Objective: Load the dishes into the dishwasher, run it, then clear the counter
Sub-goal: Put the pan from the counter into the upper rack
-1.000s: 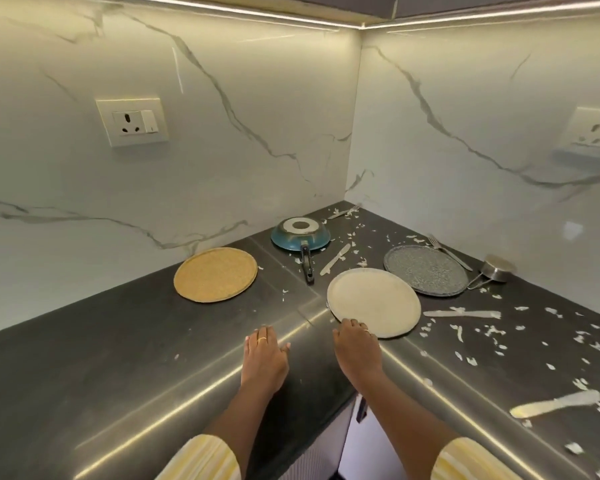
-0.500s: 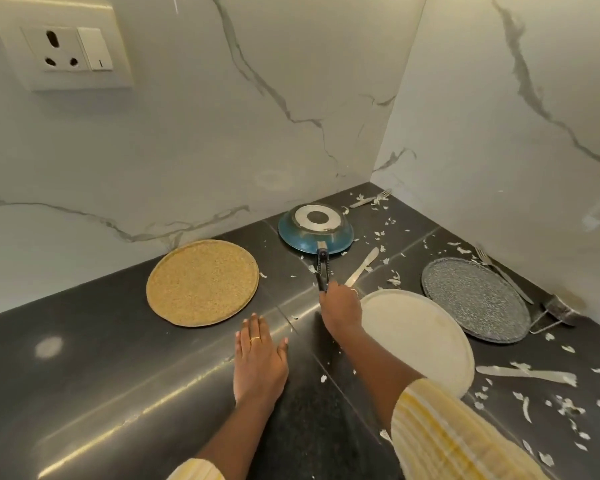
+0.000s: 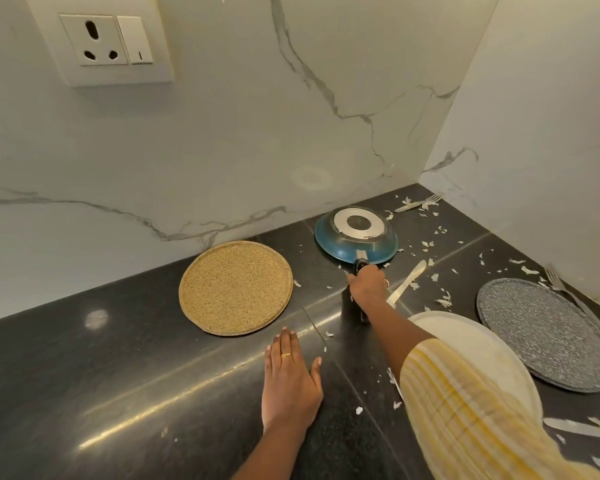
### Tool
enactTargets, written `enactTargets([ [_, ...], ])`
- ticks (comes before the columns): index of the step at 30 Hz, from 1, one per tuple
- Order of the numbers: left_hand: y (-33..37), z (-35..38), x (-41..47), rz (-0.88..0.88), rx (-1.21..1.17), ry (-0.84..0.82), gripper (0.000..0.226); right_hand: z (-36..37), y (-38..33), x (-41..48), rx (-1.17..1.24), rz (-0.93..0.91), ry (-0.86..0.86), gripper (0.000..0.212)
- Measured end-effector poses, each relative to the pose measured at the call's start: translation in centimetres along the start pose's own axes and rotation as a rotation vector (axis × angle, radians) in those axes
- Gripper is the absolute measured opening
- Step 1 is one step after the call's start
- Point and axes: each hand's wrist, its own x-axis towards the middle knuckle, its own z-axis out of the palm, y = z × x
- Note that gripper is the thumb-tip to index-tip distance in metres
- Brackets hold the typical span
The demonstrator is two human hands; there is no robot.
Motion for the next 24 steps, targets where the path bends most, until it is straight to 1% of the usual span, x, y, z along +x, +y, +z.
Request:
enactTargets([
  [3,0.1,-0.1,0.0,0.0,0.002,-0.005,0.069,-0.9,-0.2,0.3,0.177,0.015,0.014,0.043],
  [5,0.1,-0.2,-0.1,0.002,-0.002,-0.01,0.069,-1.7,-0.4,-0.3,0.285,-0.014,0.007,0.036],
  [6,0.2,-0.3,-0.1,0.003,-0.009,-0.01,0.069,-2.0,-0.5,-0.5,0.378,-0.022,0.001,0.031],
  [8,0.3,-0.5,-0.2,0.004,-0.022,-0.012,0.068,-3.0,-0.7,-1.4,0.71,0.016,-0.065,0.021],
  [10,0.4,-0.7,-0.2,0.012,-0.034,-0.021,0.067,-4.5,-0.9,-2.3,1.017,0.071,-0.141,0.024],
  [12,0.4,-0.9,-0.4,0.014,-0.058,-0.031,0.067,-6.3,-0.6,-3.3,1.138,0.08,-0.192,0.027],
  [14,0.5,-1.1,-0.4,0.016,-0.082,-0.029,0.066,-8.2,0.5,-4.7,1.15,0.053,-0.244,0.03],
  [15,0.6,-1.2,-0.4,0.02,-0.083,-0.024,0.066,-8.9,1.2,-5.6,1.114,0.027,-0.253,0.03],
  [16,0.6,-1.3,-0.5,0.028,-0.076,-0.017,0.065,-9.5,2.0,-6.5,1.031,-0.008,-0.236,0.03],
  [18,0.6,-1.6,-0.9,0.06,-0.04,0.004,0.064,-10.3,4.0,-8.6,0.802,-0.074,-0.134,0.026],
  [19,0.4,-1.8,-1.1,0.08,-0.017,0.016,0.064,-10.7,5.0,-9.7,0.739,-0.101,-0.09,0.025],
  [22,0.2,-2.6,-2.8,0.117,0.018,0.055,0.065,-11.6,8.3,-13.2,0.726,-0.147,-0.067,0.023],
  [24,0.2,-3.3,-4.9,0.109,0.026,0.078,0.065,-12.2,10.8,-15.6,0.66,-0.139,-0.014,0.024],
])
